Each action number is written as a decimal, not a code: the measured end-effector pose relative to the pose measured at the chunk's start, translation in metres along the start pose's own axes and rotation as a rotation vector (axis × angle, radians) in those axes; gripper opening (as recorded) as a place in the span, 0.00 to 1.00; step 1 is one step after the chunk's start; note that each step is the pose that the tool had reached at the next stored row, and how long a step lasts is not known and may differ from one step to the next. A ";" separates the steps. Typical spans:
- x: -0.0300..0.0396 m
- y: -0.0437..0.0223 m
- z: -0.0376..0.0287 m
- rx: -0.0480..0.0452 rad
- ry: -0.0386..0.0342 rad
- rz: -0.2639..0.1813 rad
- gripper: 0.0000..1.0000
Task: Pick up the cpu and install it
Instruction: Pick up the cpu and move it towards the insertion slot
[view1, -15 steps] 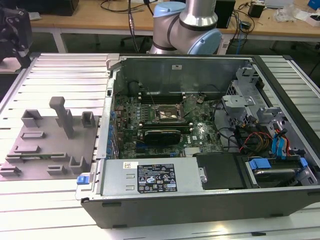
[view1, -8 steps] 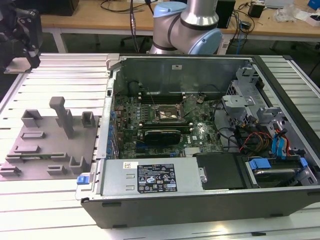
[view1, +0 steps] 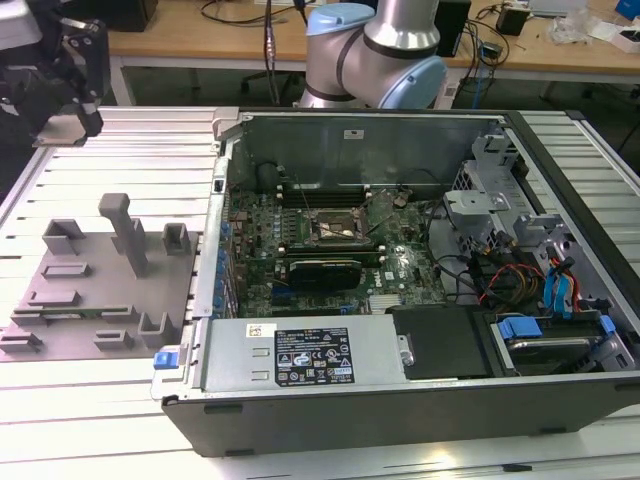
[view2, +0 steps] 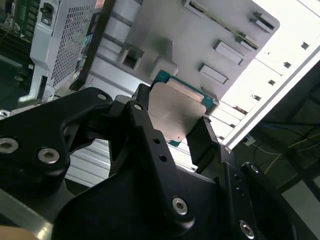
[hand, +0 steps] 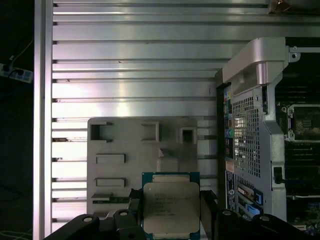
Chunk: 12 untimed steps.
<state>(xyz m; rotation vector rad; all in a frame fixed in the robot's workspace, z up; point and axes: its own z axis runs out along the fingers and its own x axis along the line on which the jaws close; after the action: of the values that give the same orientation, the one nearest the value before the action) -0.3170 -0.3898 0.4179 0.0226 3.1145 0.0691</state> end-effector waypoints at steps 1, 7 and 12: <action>-0.0044 0.0001 0.0002 -0.0001 -0.0001 0.000 0.55; -0.0244 0.0003 0.0007 -0.0001 -0.0001 0.000 0.55; -0.0399 0.0006 0.0011 -0.0001 -0.0002 0.000 0.55</action>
<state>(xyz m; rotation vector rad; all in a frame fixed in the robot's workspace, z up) -0.2770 -0.3898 0.4179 0.0226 3.1143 0.0692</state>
